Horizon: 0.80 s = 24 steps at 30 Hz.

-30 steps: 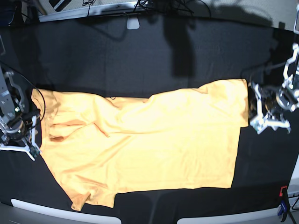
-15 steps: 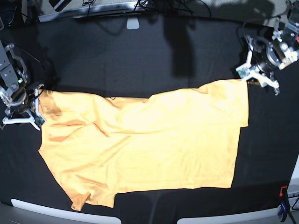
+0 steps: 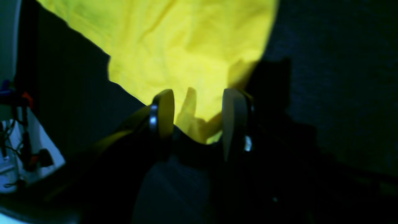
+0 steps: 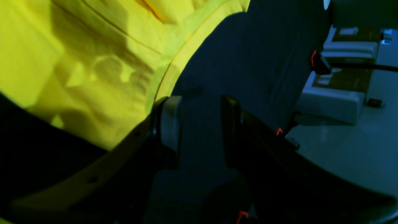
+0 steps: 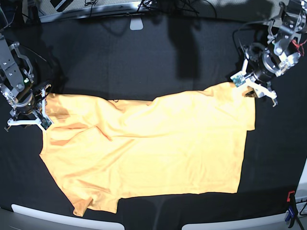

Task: Layout the t-shirt on the table in an organized manner, then fold the t-shirt properly
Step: 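Regrasp the shirt edge with both grippers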

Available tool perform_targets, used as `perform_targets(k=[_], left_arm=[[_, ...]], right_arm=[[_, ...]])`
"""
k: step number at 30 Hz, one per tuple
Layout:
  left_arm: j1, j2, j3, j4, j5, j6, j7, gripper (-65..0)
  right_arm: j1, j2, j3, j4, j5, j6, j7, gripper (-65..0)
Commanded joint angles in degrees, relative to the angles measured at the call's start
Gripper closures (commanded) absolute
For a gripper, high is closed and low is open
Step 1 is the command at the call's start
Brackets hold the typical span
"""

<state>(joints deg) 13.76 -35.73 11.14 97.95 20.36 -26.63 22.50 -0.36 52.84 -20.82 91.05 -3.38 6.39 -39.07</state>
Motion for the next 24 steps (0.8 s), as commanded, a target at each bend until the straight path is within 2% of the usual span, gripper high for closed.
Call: perform_targets(k=[1, 8, 10, 13, 17, 20, 22, 24], left_arm=[[-0.7, -0.6, -0.4, -0.4, 0.0, 0.5, -0.7, -22.9], [-1.3, -0.5, 1.4, -5.3, 0.7, 0.5, -1.4, -22.1], [-1.6, -0.5, 2.5, -6.3, 1.9, 0.5, -1.6, -16.6], [-1.7, -0.5, 3.5, -7.1, 3.6, 0.5, -1.4, 0.0], [-1.7, -0.5, 3.6, -7.1, 3.6, 0.5, -1.1, 0.0], [-1.7, -0.5, 3.6, -7.1, 3.6, 0.5, -1.1, 0.0], [-1.7, -0.5, 3.6, -7.1, 3.6, 0.6, -1.1, 0.0], [-1.7, -0.5, 3.6, -7.1, 3.6, 0.7, -1.1, 0.0]], right_arm=[[0.8, 1.3, 0.9, 1.1, -0.9, -0.9, 0.3, -20.1], [0.8, 1.3, 0.9, 3.4, -0.9, -0.9, -0.2, -20.1], [0.8, 1.3, 0.9, 4.6, -0.9, -0.8, -1.1, -20.1], [0.8, 1.3, 0.9, 6.4, -0.9, -0.3, -2.3, -20.1], [0.0, 1.3, 0.9, 8.0, -0.8, 2.1, -2.7, -20.2], [-1.8, 1.3, 0.9, 7.9, -0.7, 6.3, -4.1, -20.8], [-3.0, 1.3, 0.9, 7.8, -0.4, 8.4, -4.9, -26.0], [-3.9, 1.2, 0.9, 7.1, -0.5, 8.7, -4.9, -31.9]])
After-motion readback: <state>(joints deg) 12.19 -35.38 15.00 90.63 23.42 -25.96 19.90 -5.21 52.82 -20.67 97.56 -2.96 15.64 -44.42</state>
